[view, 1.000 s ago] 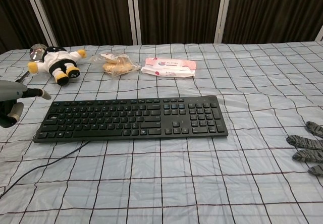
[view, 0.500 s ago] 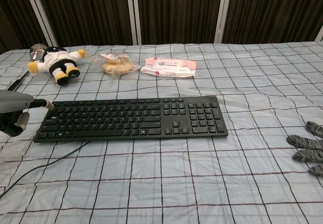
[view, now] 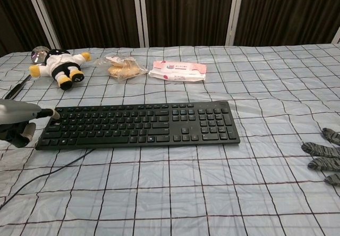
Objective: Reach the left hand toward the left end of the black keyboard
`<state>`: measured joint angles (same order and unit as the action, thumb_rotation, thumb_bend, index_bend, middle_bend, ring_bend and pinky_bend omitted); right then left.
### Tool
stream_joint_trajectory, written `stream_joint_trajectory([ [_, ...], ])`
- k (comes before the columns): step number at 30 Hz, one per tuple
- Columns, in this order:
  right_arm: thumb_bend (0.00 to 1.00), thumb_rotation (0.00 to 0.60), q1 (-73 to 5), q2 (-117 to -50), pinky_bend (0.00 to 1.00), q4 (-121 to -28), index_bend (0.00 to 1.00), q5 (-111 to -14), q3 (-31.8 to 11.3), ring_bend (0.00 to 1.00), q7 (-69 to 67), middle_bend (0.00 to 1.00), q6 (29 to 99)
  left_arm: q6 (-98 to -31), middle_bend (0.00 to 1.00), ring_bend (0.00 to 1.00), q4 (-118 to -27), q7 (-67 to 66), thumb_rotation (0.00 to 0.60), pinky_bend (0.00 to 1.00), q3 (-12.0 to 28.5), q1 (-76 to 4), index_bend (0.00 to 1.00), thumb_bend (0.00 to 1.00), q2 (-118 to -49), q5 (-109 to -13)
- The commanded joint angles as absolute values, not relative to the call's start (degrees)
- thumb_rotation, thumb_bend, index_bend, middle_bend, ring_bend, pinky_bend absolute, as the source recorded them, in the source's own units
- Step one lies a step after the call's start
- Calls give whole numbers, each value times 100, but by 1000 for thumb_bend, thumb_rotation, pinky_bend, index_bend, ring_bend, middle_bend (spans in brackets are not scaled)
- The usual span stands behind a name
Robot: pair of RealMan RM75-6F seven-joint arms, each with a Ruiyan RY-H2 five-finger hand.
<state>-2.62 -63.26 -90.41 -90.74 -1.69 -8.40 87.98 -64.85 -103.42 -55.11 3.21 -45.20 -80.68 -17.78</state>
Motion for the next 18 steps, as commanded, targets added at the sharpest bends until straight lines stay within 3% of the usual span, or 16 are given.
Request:
stream_joint_trajectory([
  [1,53,600,-261,-6327,0,-9040,0,-9080,-168,0,-837,0,8804,-6477,917,812,-10311,-5503,600,634,286,-4552,0,1000,-8088,-1732],
  [18,51,600,-258,-6332,0,-9044,0,-9076,-172,0,-824,0,8806,-6504,917,812,-10330,-5310,600,634,159,-4621,0,1000,-8021,-1795],
])
